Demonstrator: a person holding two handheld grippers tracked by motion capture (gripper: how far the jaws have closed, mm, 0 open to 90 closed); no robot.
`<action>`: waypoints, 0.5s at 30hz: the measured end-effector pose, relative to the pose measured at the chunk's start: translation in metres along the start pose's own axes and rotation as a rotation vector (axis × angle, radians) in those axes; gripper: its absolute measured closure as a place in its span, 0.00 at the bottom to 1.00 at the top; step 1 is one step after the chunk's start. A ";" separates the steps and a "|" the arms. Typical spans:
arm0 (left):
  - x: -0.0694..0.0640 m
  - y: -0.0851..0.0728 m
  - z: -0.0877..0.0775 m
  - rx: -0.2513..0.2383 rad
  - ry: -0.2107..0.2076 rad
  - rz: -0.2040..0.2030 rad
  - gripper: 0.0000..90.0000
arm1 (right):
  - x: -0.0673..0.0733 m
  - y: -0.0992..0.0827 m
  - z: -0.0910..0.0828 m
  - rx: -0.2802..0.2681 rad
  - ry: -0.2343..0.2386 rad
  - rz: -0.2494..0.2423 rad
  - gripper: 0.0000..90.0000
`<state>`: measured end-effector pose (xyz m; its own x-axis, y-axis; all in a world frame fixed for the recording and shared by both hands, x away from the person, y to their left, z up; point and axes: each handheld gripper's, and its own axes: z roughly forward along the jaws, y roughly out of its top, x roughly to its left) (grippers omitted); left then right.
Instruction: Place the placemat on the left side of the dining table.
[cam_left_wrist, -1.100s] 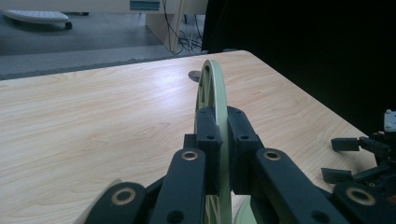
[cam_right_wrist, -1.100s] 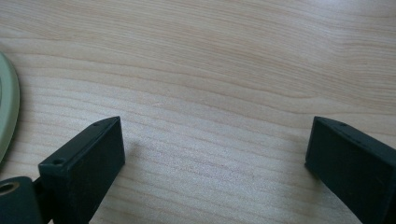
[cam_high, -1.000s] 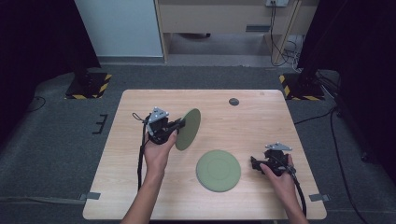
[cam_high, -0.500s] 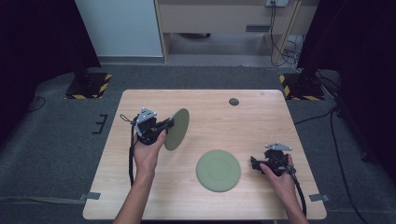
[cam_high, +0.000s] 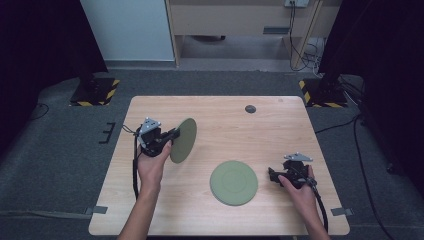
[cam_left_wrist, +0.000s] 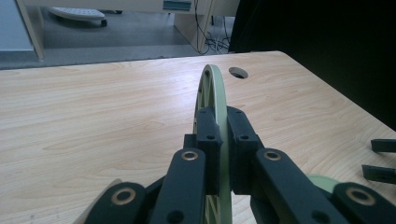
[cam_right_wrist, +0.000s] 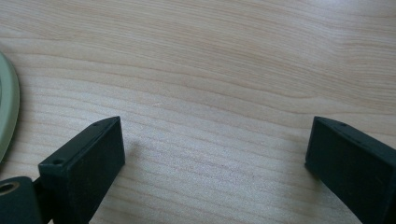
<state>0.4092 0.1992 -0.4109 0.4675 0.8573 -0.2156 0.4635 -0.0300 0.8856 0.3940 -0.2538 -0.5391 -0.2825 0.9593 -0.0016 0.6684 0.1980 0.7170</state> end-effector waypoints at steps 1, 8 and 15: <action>0.000 0.000 0.000 0.000 0.000 0.000 0.95 | 0.000 0.000 0.000 0.000 0.000 0.000 0.05; 0.008 -0.004 -0.004 0.006 0.019 -0.001 0.95 | 0.000 0.000 0.000 0.000 0.000 0.001 0.05; 0.014 -0.007 -0.007 0.003 0.025 -0.013 0.95 | 0.000 0.000 0.000 0.001 -0.001 0.002 0.05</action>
<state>0.4068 0.2150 -0.4169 0.4425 0.8702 -0.2167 0.4716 -0.0202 0.8816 0.3938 -0.2536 -0.5391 -0.2802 0.9600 -0.0010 0.6695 0.1961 0.7164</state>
